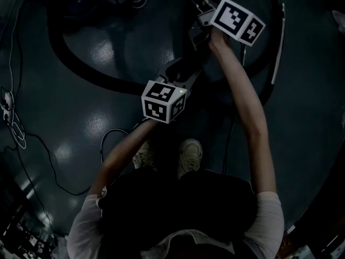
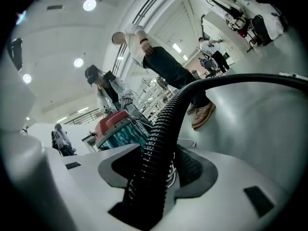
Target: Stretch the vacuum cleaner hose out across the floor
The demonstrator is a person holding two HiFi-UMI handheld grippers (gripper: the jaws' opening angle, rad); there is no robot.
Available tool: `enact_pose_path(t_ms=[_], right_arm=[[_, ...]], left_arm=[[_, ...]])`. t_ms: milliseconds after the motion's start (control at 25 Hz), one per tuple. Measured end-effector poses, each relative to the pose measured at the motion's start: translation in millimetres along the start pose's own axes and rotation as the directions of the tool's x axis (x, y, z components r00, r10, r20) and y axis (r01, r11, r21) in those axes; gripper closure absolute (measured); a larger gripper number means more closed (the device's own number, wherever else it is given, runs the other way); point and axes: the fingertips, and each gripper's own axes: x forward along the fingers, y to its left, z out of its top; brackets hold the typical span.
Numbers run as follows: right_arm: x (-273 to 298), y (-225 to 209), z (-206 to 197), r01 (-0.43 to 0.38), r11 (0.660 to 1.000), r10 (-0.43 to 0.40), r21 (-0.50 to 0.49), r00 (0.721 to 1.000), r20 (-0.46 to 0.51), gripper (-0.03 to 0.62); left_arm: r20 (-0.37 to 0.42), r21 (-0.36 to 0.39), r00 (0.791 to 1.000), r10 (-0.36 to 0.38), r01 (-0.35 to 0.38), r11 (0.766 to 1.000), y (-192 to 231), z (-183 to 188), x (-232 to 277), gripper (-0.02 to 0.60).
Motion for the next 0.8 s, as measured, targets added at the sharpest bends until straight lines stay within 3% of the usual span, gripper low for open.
enact_pose_path(t_ms=[320, 400, 480, 560, 640, 680, 720, 800], right_arm=[[-39.8, -3.3, 21.9, -0.05, 0.999, 0.05, -0.001, 0.998, -0.047, 0.365], [-44.7, -0.1, 21.8, -0.052, 0.993, 0.042, -0.11, 0.995, -0.095, 0.356], [-52.8, -0.4, 9.9, -0.06, 0.968, 0.018, -0.242, 0.985, -0.173, 0.355], [-66.0, -0.5, -12.8, -0.111, 0.935, 0.019, -0.337, 0.964, -0.265, 0.355], [-86.4, 0.6, -48.1, -0.21, 0.878, 0.027, -0.429, 0.918, -0.395, 0.355], [-100.4, 3.6, -70.4, -0.283, 0.85, 0.041, -0.445, 0.877, -0.479, 0.355], [-117.1, 8.6, -94.6, -0.363, 0.827, 0.063, -0.429, 0.819, -0.571, 0.355], [-153.7, 18.3, -141.8, -0.497, 0.786, 0.083, -0.366, 0.673, -0.735, 0.355]], left_arm=[[0.068, 0.089, 0.997, -0.028, 0.022, 0.996, -12.2, 9.4, -10.3, 0.374], [0.129, 0.044, 0.991, -0.02, 0.014, 0.999, -6.4, 21.6, -14.2, 0.373], [0.192, -0.061, 0.981, 0.015, -0.004, 0.998, 16.1, 42.2, -18.6, 0.373], [0.227, -0.108, 0.972, 0.056, -0.032, 0.994, 41.1, 64.8, -23.7, 0.373], [0.25, -0.139, 0.965, 0.084, -0.051, 0.989, 58.0, 82.2, -28.7, 0.373], [0.258, -0.153, 0.962, 0.094, -0.056, 0.987, 63.7, 88.5, -30.9, 0.373], [0.263, -0.151, 0.96, 0.1, -0.062, 0.987, 67.5, 93.5, -33.1, 0.373], [0.269, -0.103, 0.959, 0.094, -0.069, 0.992, 67.9, 102.1, -36.6, 0.373]])
